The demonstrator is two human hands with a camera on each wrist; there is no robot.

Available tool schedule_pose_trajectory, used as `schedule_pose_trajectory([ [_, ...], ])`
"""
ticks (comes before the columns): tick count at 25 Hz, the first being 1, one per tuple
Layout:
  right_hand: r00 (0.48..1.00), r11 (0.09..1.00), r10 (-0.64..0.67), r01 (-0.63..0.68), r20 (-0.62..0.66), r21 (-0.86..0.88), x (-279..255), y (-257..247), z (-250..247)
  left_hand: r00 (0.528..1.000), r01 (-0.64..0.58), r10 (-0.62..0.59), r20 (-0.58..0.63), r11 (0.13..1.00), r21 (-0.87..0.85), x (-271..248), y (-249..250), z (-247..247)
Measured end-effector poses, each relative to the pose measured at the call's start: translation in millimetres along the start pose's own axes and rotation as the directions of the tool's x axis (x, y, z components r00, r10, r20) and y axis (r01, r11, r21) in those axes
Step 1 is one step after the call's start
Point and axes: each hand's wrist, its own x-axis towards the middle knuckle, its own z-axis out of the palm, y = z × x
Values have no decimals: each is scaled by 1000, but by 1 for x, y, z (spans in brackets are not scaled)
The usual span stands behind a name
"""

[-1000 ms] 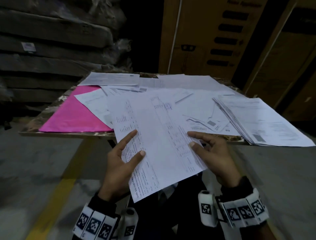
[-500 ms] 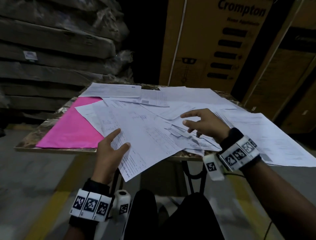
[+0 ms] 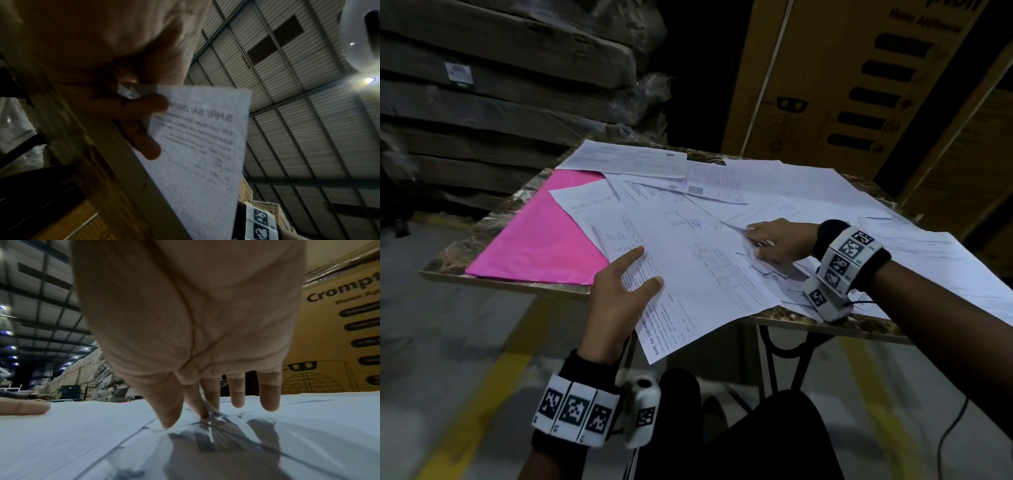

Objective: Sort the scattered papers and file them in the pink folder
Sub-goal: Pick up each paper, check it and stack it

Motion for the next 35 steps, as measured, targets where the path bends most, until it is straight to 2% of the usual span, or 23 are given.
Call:
schedule_pose_trajectory([
  [4,982,989,6,21,-186,144,-11,-2,3,1000,9,-9,-7,1000,-11,-1,-3,0],
  [7,933,969,-10,98,-360,226,-43,-8,1,1000,10,-10,-2,1000,-12,-2,-2,0],
  [9,844,946,-20,190,-536,264,-65,-12,4,1000,11,-11,-1,1000,-5,-1,0,0],
  [11,720,906,41,266,-692,331,-86,-19,11,1000,9,-9,4,1000,-1,-1,1,-1],
  [14,542,877,85,359,-836,321,-112,-33,29,1000,8,-8,10,1000,3,-3,4,-1],
  [16,471,866,60,414,-880,281,-120,-44,48,1000,13,-13,13,1000,11,-5,6,-1],
  [18,425,852,38,460,-904,252,-122,-57,69,1000,-13,13,20,999,43,-9,10,0],
  [21,395,829,35,502,-918,248,-121,-77,94,997,-59,54,55,993,106,-16,13,1],
  [31,403,727,24,621,-915,293,-111,-119,137,994,-45,41,101,998,37,-37,16,12],
  [35,449,704,-20,640,-893,306,-116,-133,142,990,-80,69,125,993,92,-38,21,17],
])
